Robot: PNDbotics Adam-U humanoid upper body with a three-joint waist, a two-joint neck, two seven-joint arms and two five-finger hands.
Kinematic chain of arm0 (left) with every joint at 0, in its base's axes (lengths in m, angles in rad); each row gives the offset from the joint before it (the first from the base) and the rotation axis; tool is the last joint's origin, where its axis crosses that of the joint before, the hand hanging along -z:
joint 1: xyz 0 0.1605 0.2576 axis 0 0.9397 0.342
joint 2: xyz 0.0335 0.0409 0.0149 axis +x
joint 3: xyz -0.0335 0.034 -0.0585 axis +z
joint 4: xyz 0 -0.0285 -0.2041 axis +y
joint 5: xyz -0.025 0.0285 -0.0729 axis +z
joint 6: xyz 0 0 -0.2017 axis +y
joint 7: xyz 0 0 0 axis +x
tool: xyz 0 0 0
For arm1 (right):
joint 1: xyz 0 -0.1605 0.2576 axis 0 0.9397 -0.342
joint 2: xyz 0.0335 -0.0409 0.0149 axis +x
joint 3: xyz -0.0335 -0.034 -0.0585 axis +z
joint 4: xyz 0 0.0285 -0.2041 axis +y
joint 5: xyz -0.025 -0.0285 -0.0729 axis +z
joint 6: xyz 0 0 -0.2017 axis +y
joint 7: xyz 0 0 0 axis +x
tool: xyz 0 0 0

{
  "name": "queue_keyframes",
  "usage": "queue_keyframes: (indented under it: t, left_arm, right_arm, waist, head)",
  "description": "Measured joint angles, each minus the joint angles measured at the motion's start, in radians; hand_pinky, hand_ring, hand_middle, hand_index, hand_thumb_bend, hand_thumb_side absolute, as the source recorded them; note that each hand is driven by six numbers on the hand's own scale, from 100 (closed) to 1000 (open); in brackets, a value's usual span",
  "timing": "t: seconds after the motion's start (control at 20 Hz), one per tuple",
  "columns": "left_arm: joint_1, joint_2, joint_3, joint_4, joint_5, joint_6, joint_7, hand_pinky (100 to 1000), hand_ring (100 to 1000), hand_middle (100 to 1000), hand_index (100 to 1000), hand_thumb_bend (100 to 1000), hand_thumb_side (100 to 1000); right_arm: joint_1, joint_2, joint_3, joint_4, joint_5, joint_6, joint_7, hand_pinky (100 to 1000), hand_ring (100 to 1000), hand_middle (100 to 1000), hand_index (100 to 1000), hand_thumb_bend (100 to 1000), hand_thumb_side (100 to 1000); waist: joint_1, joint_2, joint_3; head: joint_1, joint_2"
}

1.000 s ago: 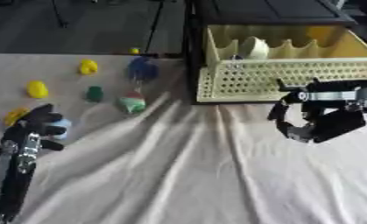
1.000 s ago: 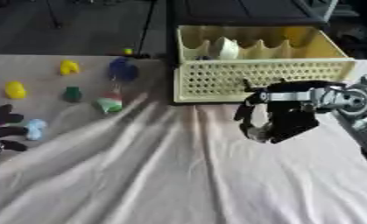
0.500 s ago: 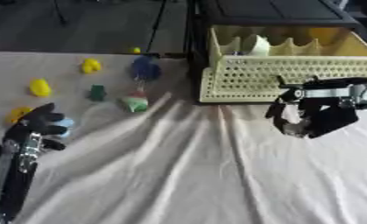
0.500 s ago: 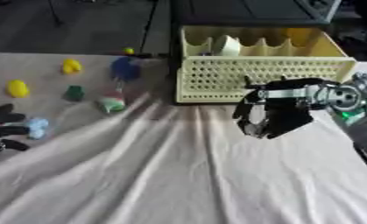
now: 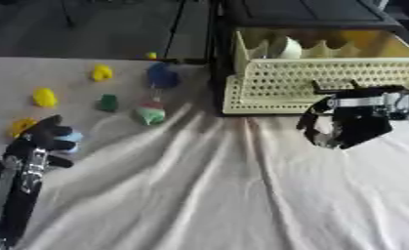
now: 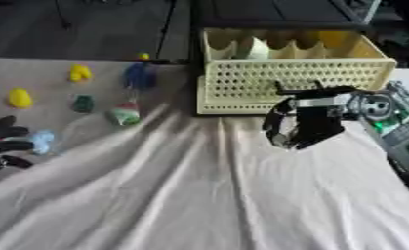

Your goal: Pick up objects from table and place into drawer.

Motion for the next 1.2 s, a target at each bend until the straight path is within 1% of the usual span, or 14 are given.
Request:
queue_keyframes:
  t: [0.3,0.35,0.45,0.8,1.2]
  left_arm:
    - [0.000,0.000,-0.001,0.000,0.000,0.001,-0.006,570,697,715,883,100,1000]
    - [0.000,0.000,-0.001,0.000,0.000,0.001,-0.007,570,697,715,883,100,1000]
    - [0.000,0.000,-0.002,0.000,0.000,0.001,-0.010,570,697,715,883,100,1000]
    - [-0.001,0.000,-0.007,0.000,0.000,0.001,-0.014,570,698,715,883,100,1000]
    - [-0.001,0.000,-0.012,0.000,0.000,0.001,-0.020,571,700,716,884,100,1000]
  right_arm:
    - [-0.017,0.010,0.007,0.003,-0.001,-0.012,0.000,100,159,694,834,100,539]
    - [-0.021,0.012,0.011,0.003,-0.001,-0.012,-0.001,100,160,695,834,100,552]
    - [-0.032,0.019,0.019,0.008,-0.001,-0.012,-0.001,100,162,697,833,100,539]
    - [-0.074,0.045,0.023,0.086,0.037,-0.015,0.000,100,161,690,823,100,533]
    - [-0.093,0.069,-0.001,0.178,0.078,-0.028,0.001,100,160,677,815,100,529]
  waist:
    - [-0.002,0.002,0.001]
    - [-0.002,0.002,0.001]
    - [-0.004,0.002,0.003]
    - [-0.012,0.002,0.009]
    - [-0.014,0.009,0.015]
  head:
    - [-0.002,0.000]
    - [-0.002,0.000]
    - [-0.003,0.000]
    - [-0.006,-0.006]
    - [-0.010,-0.011]
